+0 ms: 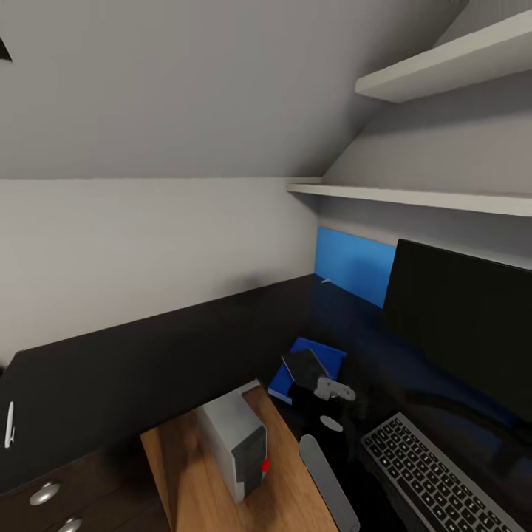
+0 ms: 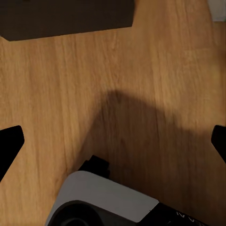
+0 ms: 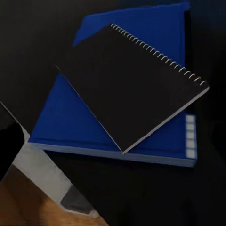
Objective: In the bedroom, organize the workspace by keeping the computer under the desk, ensuring the monitor is on the desk, placing the keyboard on the desk next to the monitor, placing the mouse on the desk next to the keyboard, moving the folder from the swivel chair onto the desk next to the mouse, stacking the notebook on top of the folder with the pen on top of the notebook, and positioning the swivel chair next to the desk.
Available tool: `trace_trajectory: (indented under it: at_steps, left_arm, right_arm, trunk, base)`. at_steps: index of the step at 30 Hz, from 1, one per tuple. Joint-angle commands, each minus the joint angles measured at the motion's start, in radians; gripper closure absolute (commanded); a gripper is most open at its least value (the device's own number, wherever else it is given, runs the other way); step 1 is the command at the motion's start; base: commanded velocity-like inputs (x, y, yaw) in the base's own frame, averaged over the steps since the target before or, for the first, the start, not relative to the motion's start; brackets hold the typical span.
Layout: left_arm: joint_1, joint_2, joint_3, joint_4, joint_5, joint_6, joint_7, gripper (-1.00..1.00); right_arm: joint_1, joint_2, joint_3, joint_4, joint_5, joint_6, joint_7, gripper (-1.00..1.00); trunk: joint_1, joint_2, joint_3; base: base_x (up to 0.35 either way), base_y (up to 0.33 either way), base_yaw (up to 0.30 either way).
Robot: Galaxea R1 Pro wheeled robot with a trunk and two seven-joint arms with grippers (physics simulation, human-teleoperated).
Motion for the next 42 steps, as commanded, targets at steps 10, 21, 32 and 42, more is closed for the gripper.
trace_trajectory:
  at_steps: [10,21,32,42]
  left_arm:
    - [0.000,0.003,-0.003,-0.008,0.003,0.002,0.008,-1.00]
    - [0.000,0.003,-0.001,-0.008,0.003,0.002,0.009,-1.00]
    - [0.000,0.003,-0.001,-0.008,0.003,0.002,0.010,-1.00]
    - [0.000,0.003,-0.001,-0.008,0.003,0.002,0.011,-1.00]
  right_arm:
    - [0.003,0.012,0.041,-0.119,0.019,-0.030,-0.042,-1.00]
    - [0.004,0.010,0.222,-0.122,0.046,-0.079,-0.049,-1.00]
    - [0.004,0.011,0.239,-0.097,0.070,-0.110,-0.048,-1.00]
    - [0.004,0.013,0.242,-0.081,0.075,-0.116,-0.048,-1.00]
  trunk:
    - [-0.008,0.014,0.005]
    - [-0.008,0.014,-0.004]
    - [-0.008,0.014,-0.015]
    - [-0.008,0.014,-0.026]
  base:
    - [0.000,0.000,0.001]
    - [0.000,0.000,0.166]
    - [0.000,0.000,0.216]
    - [0.000,0.000,0.217]
